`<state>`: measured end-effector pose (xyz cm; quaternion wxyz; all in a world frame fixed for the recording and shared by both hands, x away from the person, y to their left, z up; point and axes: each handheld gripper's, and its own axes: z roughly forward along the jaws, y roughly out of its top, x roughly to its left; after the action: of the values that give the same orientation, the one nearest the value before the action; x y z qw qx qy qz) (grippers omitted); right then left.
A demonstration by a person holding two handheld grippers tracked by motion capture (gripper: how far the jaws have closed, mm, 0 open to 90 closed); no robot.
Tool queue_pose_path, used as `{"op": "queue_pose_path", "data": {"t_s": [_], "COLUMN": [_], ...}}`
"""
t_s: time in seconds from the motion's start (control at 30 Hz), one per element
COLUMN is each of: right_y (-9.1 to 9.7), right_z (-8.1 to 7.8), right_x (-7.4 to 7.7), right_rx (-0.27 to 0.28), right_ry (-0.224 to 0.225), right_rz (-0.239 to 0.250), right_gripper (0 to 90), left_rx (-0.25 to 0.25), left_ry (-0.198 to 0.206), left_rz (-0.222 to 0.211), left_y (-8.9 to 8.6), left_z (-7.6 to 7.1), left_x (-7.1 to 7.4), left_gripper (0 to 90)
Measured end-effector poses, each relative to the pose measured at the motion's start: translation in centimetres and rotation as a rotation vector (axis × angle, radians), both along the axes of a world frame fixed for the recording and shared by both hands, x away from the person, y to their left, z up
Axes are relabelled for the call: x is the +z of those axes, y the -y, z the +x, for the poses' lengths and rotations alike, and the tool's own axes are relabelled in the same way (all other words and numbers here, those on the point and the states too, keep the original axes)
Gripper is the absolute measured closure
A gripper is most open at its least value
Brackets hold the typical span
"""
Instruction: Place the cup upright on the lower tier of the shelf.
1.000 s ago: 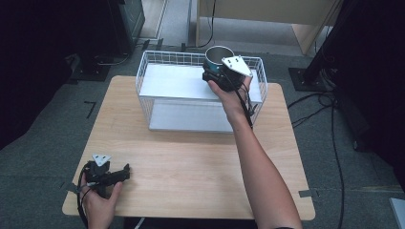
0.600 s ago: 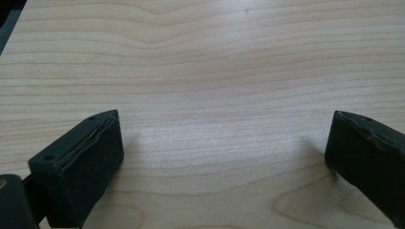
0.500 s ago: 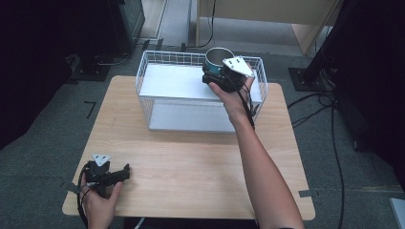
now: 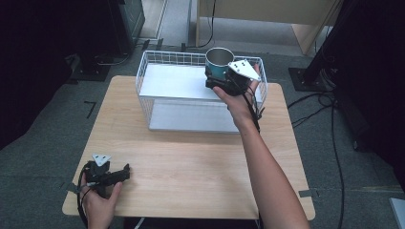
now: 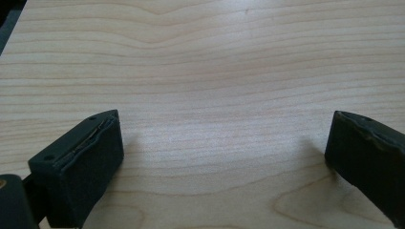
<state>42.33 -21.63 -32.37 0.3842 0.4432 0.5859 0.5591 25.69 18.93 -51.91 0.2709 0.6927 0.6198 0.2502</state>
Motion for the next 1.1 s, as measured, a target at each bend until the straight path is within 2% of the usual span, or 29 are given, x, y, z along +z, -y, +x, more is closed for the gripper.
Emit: {"op": "queue_pose_path", "data": {"t_s": [0.17, 0.3, 0.33, 0.37, 0.57, 0.6, 0.77, 0.93, 1.1], "right_y": [0.8, 1.6, 1.6, 1.9, 2.6, 2.7, 3.6, 4.3, 5.1], "right_z": [-0.7, -2.4, -2.4, -3.1, -4.6, -5.0, -6.5, -7.6, -9.6], "right_x": [0.0, -0.1, -0.1, -0.2, -0.3, -0.5, -2.1, -3.2, -5.0], "right_rx": [0.002, 0.020, 0.020, 0.026, 0.032, 0.024, 0.030, 0.036, 0.041], "right_ry": [0.007, 0.021, 0.021, 0.029, 0.039, 0.032, 0.025, 0.010, -0.005], "right_rz": [0.001, -0.011, -0.011, -0.015, -0.022, -0.036, -0.084, -0.078, -0.085], "right_gripper": [0.0, 0.0, 0.0, 0.0, 0.0, 0.0, 0.0, 0.0, 0.0], "left_rx": [-0.001, 0.000, 0.000, 0.000, 0.001, 0.001, 0.000, 0.000, 0.000], "left_ry": [0.000, 0.000, 0.000, 0.000, 0.001, 0.001, 0.000, 0.000, 0.000], "left_rz": [0.000, 0.000, 0.000, 0.000, 0.000, -0.001, 0.000, 0.000, 0.000], "left_y": [0.0, 0.0, 0.0, 0.0, 0.0, 0.0, 0.0, 0.0, 0.0], "left_z": [0.0, 0.0, 0.0, 0.0, 0.0, 0.0, 0.0, 0.0, 0.0], "left_x": [0.0, 0.0, 0.0, 0.0, 0.0, 0.0, 0.0, 0.0, 0.0], "left_gripper": [0.0, 0.0, 0.0, 0.0, 0.0, 0.0, 0.0, 0.0, 0.0]}}
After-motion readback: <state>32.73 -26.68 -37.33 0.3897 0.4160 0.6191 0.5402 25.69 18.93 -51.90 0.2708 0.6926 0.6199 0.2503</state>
